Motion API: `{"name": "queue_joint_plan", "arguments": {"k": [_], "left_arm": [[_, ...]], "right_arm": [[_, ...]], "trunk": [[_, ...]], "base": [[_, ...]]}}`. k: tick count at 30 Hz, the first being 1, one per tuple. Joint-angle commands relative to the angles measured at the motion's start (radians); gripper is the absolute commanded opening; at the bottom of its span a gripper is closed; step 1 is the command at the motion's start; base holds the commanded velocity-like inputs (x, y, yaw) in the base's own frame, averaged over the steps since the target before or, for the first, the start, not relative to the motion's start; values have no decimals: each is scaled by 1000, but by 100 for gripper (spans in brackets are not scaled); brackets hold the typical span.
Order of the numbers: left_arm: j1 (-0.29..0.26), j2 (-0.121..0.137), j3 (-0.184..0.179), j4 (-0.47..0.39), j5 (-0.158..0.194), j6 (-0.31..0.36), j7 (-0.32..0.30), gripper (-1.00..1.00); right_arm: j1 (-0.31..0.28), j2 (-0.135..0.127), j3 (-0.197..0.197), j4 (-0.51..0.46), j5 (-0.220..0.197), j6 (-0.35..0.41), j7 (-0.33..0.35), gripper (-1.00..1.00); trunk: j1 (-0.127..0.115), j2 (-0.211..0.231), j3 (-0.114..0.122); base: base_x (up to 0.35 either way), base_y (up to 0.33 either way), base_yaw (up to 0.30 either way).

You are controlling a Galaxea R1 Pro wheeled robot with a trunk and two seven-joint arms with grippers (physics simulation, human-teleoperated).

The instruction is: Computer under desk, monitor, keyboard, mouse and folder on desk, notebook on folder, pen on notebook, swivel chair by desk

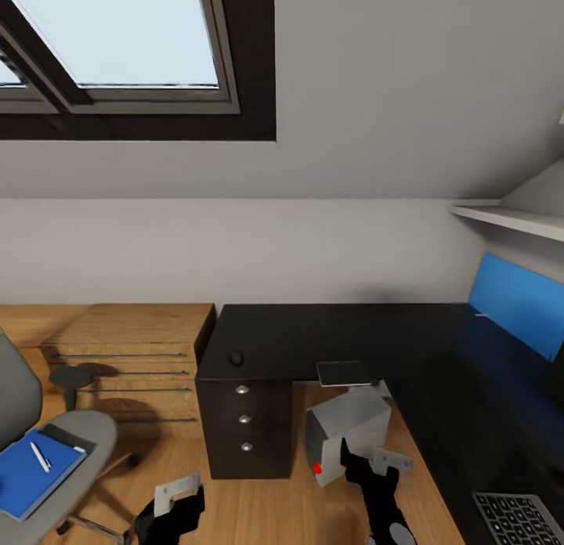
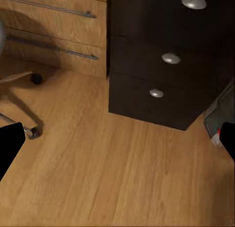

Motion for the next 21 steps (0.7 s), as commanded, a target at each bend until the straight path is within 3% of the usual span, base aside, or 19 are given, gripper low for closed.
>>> {"name": "queue_joint_plan", "arguments": {"k": [1,3,4,8,12,14,16,17,18,19,21], "left_arm": [[0,1,-2,-58,6,51,8,100],[0,2,1,-181,7,154,10,100],[0,1,2,-217,7,177,10,100],[0,1,7,-271,10,208,11,100],[0,1,7,-277,12,214,11,100],[0,2,7,-274,12,215,11,100],[0,4,7,-270,13,216,11,100],[0,4,7,-269,13,216,11,100],[0,4,8,-268,12,216,11,100],[0,5,8,-267,12,215,11,100],[0,5,7,-266,12,216,11,100]], "right_arm": [[0,-1,2,-83,-11,100,-14,100],[-1,-2,0,-259,-14,300,-34,100],[-2,-2,-1,-312,-16,344,-39,100],[-2,-3,-14,-398,-35,403,-42,100],[-2,-1,-39,-360,-107,414,-39,100],[-2,-2,-51,-325,-180,415,-37,100],[-2,-5,-60,-302,-296,417,-26,100],[-2,-6,-61,-298,-325,417,-21,100],[-2,-13,-65,-292,-381,417,-8,100],[-2,-19,-66,-290,-407,417,-1,100],[-2,-49,-78,-274,-497,421,31,100]], "trunk": [[1,-1,-2],[1,-1,-2],[1,-1,-2],[1,-1,-2],[1,-1,-2],[1,-1,-2],[1,-1,-2],[1,-1,-2],[1,-1,-2],[1,-1,-2],[1,-1,-2]], "base": [[325,0,0],[325,0,0],[316,0,0],[206,0,0],[55,0,0],[22,0,0],[10,0,0],[14,0,0],[81,15,0],[128,29,0],[218,57,0]]}}
